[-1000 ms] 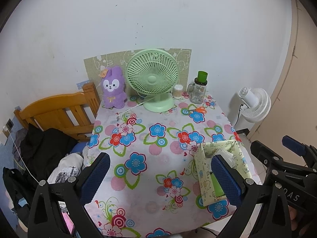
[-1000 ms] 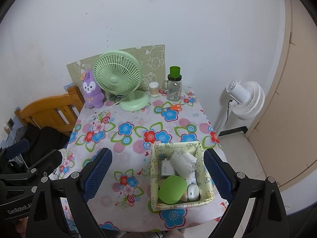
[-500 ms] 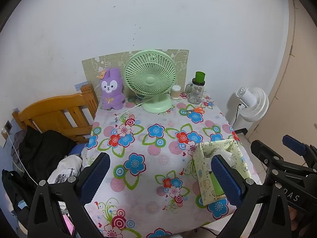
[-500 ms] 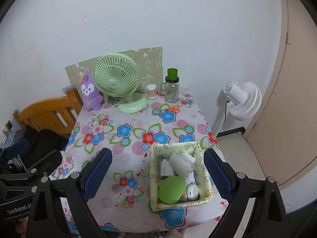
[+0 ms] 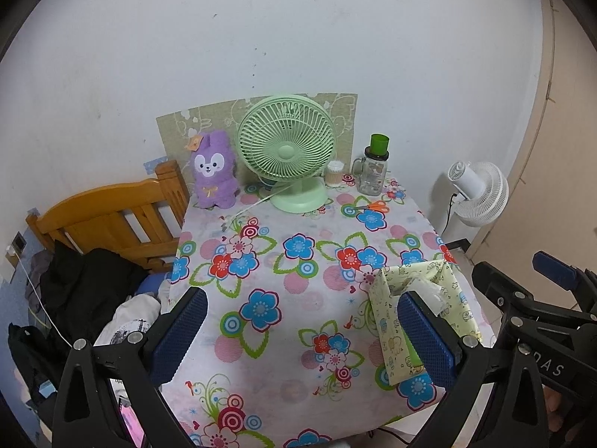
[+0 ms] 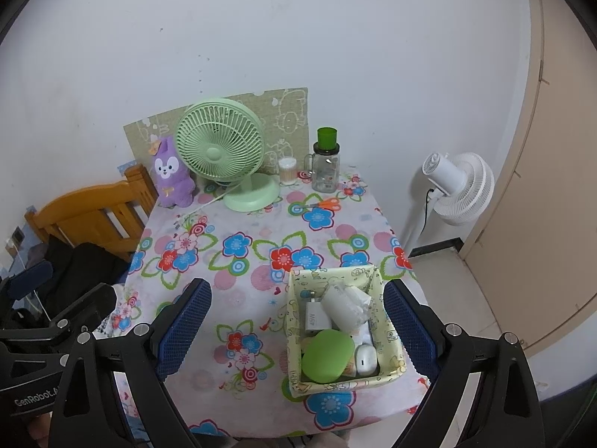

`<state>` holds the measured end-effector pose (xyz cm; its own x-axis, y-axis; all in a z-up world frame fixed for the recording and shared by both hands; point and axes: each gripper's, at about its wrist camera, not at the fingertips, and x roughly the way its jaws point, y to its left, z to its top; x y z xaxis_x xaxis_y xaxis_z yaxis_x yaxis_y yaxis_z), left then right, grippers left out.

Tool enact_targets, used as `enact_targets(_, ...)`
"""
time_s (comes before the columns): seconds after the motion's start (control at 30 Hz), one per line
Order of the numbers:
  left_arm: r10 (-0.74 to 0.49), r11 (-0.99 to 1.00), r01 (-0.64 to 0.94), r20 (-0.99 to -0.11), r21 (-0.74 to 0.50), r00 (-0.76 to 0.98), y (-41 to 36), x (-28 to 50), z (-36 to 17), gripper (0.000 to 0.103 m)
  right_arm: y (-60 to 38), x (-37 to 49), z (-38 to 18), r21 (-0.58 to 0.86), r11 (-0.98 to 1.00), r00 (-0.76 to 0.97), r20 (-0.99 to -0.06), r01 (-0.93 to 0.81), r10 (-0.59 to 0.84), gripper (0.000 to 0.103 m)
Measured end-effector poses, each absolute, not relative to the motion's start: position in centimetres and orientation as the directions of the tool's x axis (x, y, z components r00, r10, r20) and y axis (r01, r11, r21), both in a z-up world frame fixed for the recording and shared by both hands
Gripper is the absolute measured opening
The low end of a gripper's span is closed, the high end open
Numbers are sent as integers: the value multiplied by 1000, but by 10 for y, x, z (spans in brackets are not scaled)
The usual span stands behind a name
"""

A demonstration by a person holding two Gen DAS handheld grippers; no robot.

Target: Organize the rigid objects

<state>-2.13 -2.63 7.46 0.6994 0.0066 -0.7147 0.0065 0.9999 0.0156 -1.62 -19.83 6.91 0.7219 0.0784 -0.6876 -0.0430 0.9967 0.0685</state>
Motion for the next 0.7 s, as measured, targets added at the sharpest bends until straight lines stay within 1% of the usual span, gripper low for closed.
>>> enact_targets(0.3,1,1000,6,-721,8,693,-25,-20,74,103,-198,-16,70,70,997,719,-690,-42,79,95)
enact_targets(0.5,-34,999,7,-726,-40,687,-20,-20,73,103,-196,-18,73,46,998,729,-682,-41,61,95)
enact_targets(0.7,-27,999,5,-715,-33,699,-21,-21,74,103,-194,-18,73,48,998,735,-675,-47,67,95)
